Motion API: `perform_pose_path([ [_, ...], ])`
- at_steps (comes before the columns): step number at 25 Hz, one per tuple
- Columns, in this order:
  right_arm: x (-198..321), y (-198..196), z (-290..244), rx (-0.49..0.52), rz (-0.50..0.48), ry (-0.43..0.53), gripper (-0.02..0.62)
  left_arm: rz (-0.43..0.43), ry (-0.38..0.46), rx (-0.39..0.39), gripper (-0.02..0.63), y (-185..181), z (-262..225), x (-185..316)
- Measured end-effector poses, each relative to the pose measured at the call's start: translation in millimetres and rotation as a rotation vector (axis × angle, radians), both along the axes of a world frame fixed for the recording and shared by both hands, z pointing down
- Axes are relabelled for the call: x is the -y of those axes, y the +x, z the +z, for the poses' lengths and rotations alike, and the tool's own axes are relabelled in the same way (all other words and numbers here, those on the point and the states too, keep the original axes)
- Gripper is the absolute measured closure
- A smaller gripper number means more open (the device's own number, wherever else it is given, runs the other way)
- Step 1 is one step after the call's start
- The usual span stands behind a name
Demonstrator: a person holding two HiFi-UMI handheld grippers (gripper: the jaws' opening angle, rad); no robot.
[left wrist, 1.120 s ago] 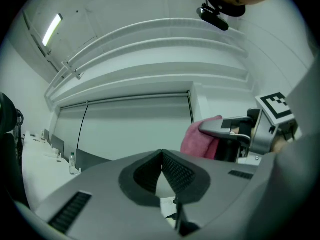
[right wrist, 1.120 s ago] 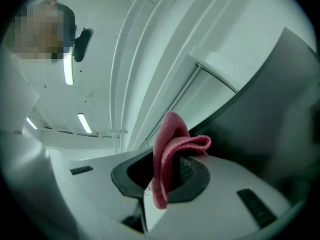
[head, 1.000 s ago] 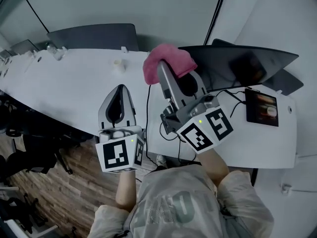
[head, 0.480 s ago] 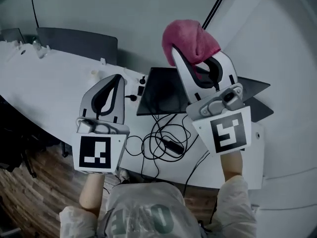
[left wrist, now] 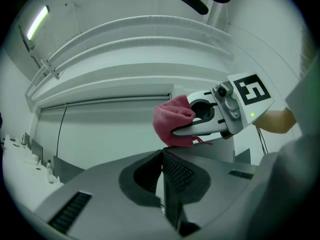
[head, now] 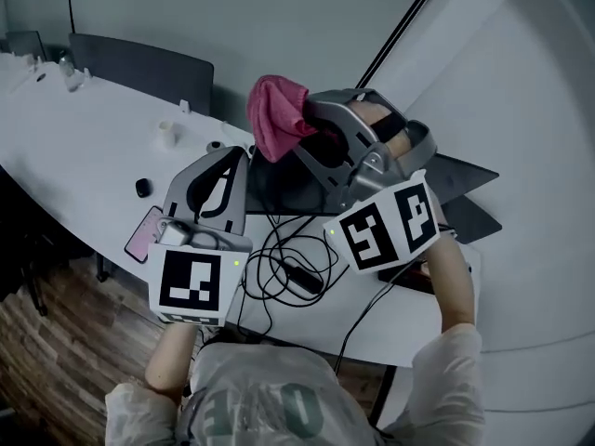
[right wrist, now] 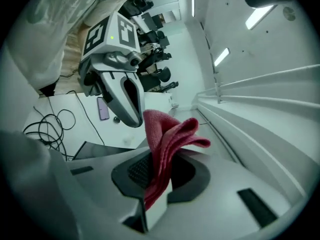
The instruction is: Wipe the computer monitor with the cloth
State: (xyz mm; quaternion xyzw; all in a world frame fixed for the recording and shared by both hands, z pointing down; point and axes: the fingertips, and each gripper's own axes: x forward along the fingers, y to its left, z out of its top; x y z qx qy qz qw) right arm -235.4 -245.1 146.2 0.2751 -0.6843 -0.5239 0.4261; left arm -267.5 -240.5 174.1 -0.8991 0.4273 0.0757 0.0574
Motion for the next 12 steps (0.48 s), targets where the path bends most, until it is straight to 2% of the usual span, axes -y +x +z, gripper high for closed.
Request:
perform_pose_path([
  [5, 0, -6, 22, -0.119, -0.055, -0.064, 0.541, -0.026, -0.001, -0.018, 0.591, 6, 3, -1],
  [8, 1, -4, 30, -0.196, -0.073, -0.070, 0.541, -0.035, -0.001, -0.037, 0.591, 12, 5, -5],
  [12, 0, 1, 33, -0.220, -0.096, -0.098, 0.541, -0.058, -0.001, -0.042, 0.591, 16, 7, -9],
])
